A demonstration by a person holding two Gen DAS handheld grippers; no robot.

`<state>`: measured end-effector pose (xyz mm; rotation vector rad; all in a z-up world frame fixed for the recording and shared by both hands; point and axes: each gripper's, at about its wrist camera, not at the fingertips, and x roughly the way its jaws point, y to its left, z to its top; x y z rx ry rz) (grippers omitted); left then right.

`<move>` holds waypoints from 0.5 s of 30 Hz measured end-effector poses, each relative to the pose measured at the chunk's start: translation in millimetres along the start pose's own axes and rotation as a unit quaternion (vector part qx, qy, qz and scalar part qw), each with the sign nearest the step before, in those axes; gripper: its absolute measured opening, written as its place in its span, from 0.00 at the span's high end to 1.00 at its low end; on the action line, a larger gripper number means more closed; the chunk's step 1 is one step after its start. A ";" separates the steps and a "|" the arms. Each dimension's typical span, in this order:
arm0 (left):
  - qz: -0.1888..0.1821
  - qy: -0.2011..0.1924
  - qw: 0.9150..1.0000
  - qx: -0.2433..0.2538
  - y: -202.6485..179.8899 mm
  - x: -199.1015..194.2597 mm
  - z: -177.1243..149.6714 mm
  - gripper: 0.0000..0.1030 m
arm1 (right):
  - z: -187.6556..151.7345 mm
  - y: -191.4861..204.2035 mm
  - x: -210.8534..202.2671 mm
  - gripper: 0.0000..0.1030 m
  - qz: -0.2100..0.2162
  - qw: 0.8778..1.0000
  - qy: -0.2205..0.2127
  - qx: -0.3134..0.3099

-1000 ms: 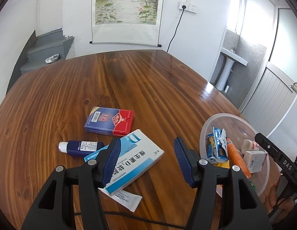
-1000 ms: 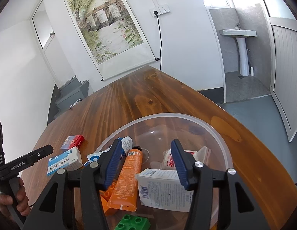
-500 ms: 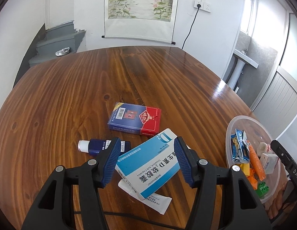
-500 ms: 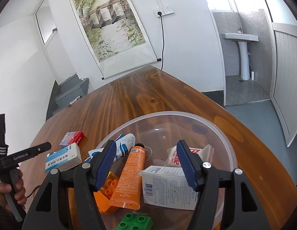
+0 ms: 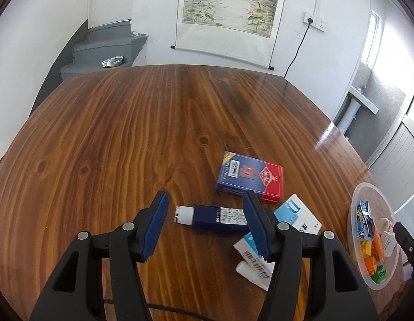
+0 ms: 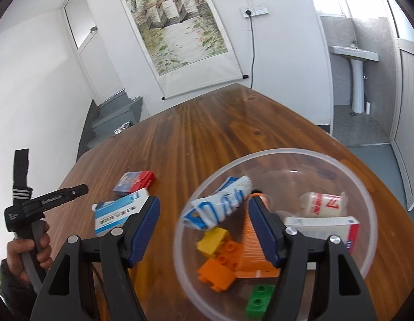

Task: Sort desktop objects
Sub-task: 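Move the left tool onto the dark blue inhaler while the right tool moves over the vitamin D box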

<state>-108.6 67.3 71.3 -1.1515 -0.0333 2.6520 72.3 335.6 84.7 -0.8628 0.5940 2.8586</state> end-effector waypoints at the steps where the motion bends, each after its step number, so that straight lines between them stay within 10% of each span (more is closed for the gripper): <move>1: 0.003 0.003 1.000 -0.003 4.6 2.5 1.2 0.40 | 1.9 10.6 3.8 0.27 0.008 1.000 0.011 -0.005; 15: -0.007 0.050 0.997 -0.053 34.8 18.2 0.6 0.40 | -14.1 92.6 88.3 0.22 0.092 0.979 0.176 0.041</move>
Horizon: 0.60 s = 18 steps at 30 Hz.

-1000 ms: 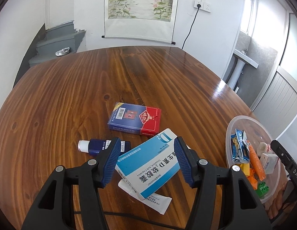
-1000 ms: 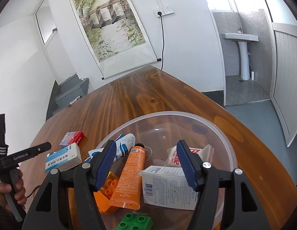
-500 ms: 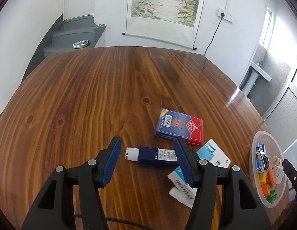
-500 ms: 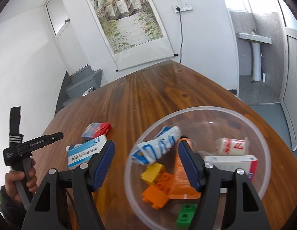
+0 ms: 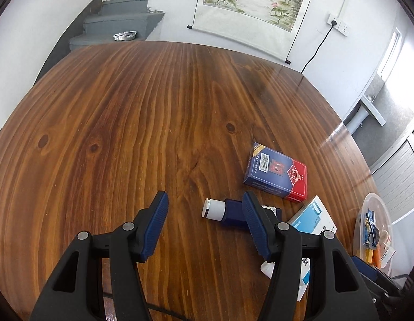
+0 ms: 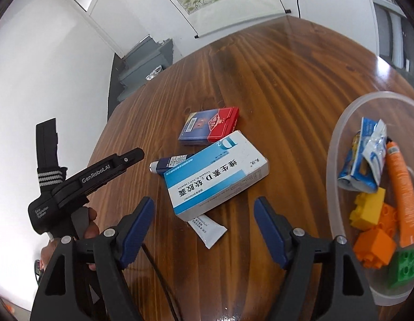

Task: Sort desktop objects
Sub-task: 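Move the left tool onto the dark blue inhaler while the right tool moves over the vitamin D box, then close the left tool on the blue inhaler while the right tool grasps the vitamin D box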

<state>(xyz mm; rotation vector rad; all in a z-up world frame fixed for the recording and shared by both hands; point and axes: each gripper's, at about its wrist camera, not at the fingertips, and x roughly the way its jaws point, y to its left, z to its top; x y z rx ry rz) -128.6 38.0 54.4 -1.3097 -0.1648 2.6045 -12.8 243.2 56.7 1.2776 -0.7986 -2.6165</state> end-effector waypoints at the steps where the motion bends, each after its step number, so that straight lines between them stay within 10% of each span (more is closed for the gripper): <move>1: -0.003 0.001 1.000 -0.002 0.4 0.1 0.3 0.40 | 2.7 -1.5 4.9 0.22 0.000 1.000 0.003 0.010; 18: 0.007 0.001 1.000 -0.026 13.8 1.4 4.1 0.40 | 55.2 -3.4 74.9 0.20 -0.050 0.998 0.038 0.032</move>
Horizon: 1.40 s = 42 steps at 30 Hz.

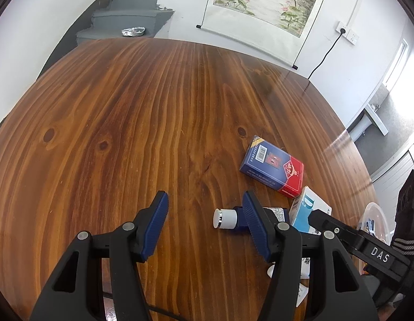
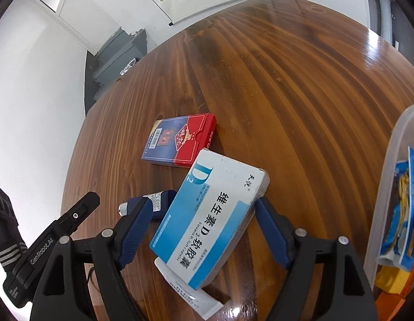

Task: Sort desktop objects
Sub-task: 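Close the left tool on the blue inhaler while the right tool grasps the vitamin D box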

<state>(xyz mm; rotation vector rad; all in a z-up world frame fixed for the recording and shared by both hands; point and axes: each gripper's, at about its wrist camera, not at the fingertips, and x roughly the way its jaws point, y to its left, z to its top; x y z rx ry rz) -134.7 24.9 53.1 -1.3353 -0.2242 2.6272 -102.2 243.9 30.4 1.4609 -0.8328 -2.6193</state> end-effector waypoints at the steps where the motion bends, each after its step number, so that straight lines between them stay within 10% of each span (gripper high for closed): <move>1: 0.002 0.001 1.000 0.000 -0.2 0.8 -0.3 0.40 | 2.0 2.9 3.4 0.20 -0.008 1.000 -0.001 -0.009; 20: 0.000 -0.010 0.996 0.085 -25.5 17.8 -8.9 0.40 | -31.5 16.1 -9.7 0.20 -0.111 0.966 -0.034 -0.230; 42: -0.021 -0.027 0.960 0.277 -65.9 29.7 -33.6 0.40 | -37.5 -0.7 -10.3 0.19 -0.112 0.968 -0.032 -0.223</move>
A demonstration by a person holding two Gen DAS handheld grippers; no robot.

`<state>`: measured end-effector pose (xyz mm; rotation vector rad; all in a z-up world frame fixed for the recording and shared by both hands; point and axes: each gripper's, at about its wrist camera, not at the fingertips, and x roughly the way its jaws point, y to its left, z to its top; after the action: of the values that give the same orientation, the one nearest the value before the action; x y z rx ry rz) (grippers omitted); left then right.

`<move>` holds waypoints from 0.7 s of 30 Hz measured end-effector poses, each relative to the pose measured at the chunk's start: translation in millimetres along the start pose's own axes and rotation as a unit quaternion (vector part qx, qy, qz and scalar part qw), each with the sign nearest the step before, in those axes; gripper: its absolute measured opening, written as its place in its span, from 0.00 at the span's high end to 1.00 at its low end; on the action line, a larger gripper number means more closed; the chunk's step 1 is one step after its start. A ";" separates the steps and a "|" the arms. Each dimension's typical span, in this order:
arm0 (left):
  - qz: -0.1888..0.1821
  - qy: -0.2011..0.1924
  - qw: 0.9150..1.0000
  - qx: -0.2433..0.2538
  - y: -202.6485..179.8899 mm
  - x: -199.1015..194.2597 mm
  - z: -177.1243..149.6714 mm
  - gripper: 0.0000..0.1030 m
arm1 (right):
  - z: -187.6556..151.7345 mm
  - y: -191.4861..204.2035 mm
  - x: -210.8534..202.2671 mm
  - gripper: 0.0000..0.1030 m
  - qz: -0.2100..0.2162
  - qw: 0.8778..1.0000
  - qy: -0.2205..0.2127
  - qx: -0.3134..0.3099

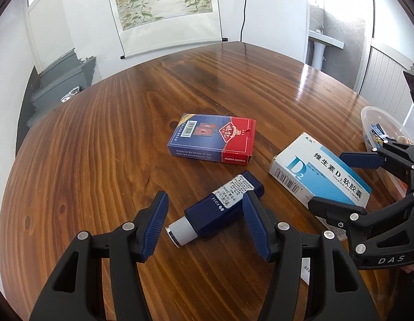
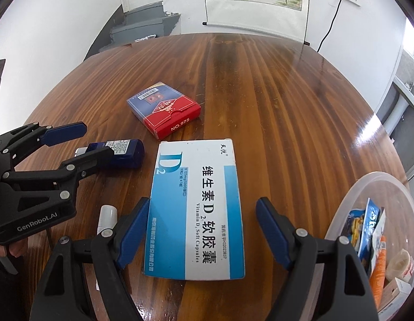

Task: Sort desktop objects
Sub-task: 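Close the left tool on the blue inhaler while the right tool grasps the vitamin D box, then carry the blue inhaler and vitamin D box over the clear bowl with both tools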

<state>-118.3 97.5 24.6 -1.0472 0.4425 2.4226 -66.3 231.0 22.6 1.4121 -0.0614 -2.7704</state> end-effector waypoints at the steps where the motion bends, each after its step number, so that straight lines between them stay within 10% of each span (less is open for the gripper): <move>1: 0.000 0.003 1.000 0.005 -2.2 1.9 -0.2 0.40 | -0.1 -0.1 0.2 0.19 0.000 1.000 -0.001 0.000; 13: 0.004 0.018 0.999 -0.028 -4.2 18.5 -2.7 0.41 | -0.5 -0.5 0.1 0.19 0.002 1.000 -0.013 0.004; 17: -0.012 0.019 0.998 -0.053 -2.6 17.3 -3.1 0.69 | -1.0 2.1 2.9 0.19 -0.005 1.000 -0.012 -0.004; 21: 0.004 0.017 0.998 -0.060 -6.7 15.0 -5.7 0.69 | -2.5 6.1 8.0 0.20 -0.016 1.000 -0.007 -0.015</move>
<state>-120.3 104.8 8.9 -1.1401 0.3169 2.4683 -68.9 224.5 14.9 1.3981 0.0021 -2.7940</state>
